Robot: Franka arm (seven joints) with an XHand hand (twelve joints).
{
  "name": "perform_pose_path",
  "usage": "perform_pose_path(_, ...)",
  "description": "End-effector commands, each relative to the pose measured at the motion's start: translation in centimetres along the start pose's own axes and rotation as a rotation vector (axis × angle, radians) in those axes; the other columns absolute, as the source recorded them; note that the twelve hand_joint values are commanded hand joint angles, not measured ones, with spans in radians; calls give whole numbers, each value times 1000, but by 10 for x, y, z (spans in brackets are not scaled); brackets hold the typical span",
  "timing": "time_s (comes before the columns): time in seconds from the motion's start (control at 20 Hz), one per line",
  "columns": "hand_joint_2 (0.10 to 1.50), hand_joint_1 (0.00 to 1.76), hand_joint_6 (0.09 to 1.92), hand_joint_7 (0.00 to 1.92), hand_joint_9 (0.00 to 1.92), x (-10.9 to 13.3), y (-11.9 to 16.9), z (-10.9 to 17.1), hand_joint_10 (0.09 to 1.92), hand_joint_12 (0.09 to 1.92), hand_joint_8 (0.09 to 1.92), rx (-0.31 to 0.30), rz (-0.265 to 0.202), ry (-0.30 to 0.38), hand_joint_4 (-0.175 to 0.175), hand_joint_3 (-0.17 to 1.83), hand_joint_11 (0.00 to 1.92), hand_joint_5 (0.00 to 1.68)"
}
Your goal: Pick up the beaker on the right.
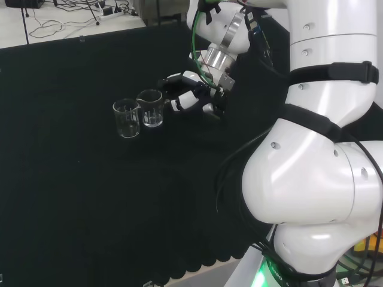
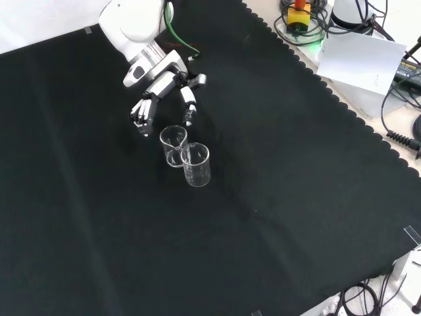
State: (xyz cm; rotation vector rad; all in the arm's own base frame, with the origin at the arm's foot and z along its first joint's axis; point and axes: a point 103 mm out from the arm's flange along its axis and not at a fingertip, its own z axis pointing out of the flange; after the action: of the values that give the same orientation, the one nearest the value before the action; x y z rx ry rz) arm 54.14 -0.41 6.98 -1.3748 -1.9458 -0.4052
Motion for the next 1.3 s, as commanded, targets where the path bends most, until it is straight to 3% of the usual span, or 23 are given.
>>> perform_pose_path(0.05,499,881,87,315,436,4,3,7,645,1411,706,6,-33,59,-61,660,54,490)
perform_pose_path(0.3,498,875,87,307,433,8,3,10,645,1411,709,-1,-57,60,-61,652,54,485)
perform_pose_path(0.65,493,871,87,291,431,16,6,12,645,1410,708,-55,-103,46,-60,643,57,456)
perform_pose_path(0.9,491,877,87,285,428,15,11,17,645,1405,710,-75,-105,55,-59,636,53,453)
perform_pose_path(1.3,492,880,87,284,427,13,17,26,645,1399,713,-57,-106,55,-59,628,42,465)
